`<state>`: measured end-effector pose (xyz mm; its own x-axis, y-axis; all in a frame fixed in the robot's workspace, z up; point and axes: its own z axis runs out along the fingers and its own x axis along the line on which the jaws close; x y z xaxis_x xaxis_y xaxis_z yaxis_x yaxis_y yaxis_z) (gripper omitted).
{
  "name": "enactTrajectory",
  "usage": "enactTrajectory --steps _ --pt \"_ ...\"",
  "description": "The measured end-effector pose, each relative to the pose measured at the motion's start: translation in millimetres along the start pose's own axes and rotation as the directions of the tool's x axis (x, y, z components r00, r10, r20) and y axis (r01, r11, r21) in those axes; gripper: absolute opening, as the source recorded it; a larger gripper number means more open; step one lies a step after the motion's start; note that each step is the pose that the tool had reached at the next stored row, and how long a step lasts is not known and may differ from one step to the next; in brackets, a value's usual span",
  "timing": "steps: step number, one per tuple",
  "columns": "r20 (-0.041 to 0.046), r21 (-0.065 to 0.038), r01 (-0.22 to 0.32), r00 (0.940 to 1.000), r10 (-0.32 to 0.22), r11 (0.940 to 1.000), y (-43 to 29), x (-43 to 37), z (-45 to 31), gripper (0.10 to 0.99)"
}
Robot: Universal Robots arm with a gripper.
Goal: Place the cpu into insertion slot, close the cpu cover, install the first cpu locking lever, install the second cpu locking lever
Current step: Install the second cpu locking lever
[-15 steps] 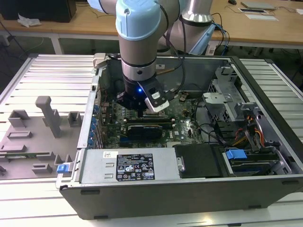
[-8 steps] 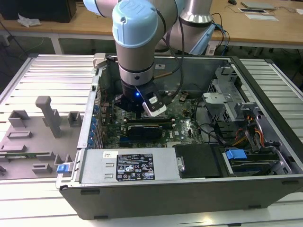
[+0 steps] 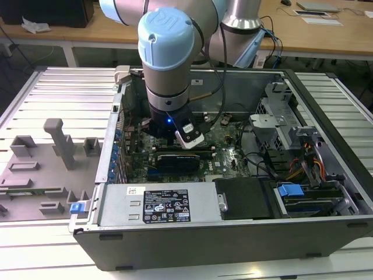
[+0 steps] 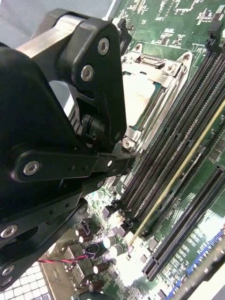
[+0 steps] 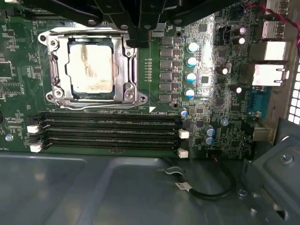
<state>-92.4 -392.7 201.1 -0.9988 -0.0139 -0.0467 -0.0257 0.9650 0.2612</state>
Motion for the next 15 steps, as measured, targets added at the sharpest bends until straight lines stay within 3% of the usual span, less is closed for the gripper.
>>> enactTrajectory --steps 9,12,15 --pt "0.0004 -0.01 0.0 1.0 0.0 1.0 -0.9 2.4 3.9 0.106" --pt "0.0003 -0.009 0.0 1.0 0.0 1.0 1.2 2.0 -4.1 0.106" --pt "0.0002 -0.007 -0.001 1.0 0.001 1.0 5.1 1.1 -18.7 0.106"
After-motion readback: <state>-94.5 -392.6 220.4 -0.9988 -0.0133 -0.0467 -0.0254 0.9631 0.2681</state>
